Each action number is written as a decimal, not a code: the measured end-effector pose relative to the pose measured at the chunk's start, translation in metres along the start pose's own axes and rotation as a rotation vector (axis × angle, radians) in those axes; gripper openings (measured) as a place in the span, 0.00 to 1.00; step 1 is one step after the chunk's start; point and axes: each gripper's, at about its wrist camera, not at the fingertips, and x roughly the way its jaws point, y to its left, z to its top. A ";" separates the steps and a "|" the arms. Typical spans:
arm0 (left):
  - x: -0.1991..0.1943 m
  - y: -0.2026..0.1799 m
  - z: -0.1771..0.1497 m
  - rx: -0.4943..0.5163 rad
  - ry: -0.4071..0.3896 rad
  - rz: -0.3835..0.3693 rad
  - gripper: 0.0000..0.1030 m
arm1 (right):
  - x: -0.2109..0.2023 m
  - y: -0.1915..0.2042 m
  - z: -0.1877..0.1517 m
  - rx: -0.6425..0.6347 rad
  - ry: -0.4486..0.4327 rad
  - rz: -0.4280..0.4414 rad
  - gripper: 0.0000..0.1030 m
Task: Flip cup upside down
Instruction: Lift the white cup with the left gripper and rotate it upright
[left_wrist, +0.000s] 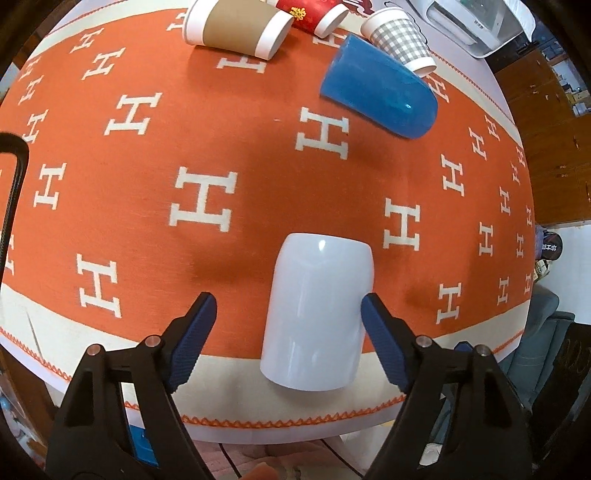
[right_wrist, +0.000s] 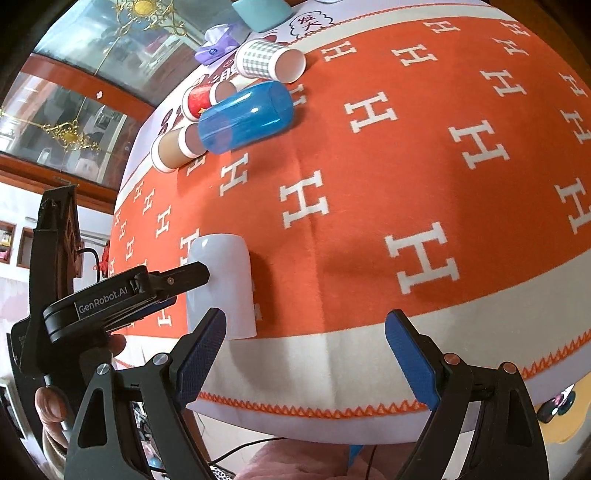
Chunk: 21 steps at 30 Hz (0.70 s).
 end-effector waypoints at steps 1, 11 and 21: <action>-0.003 0.002 0.000 0.003 -0.009 0.000 0.73 | 0.000 0.002 0.000 -0.005 0.002 0.003 0.87; -0.050 0.018 -0.005 0.049 -0.099 -0.048 0.69 | 0.007 0.024 0.013 -0.037 0.053 0.081 0.87; -0.081 0.062 -0.016 0.073 -0.295 0.002 0.63 | 0.055 0.055 0.040 -0.064 0.183 0.152 0.87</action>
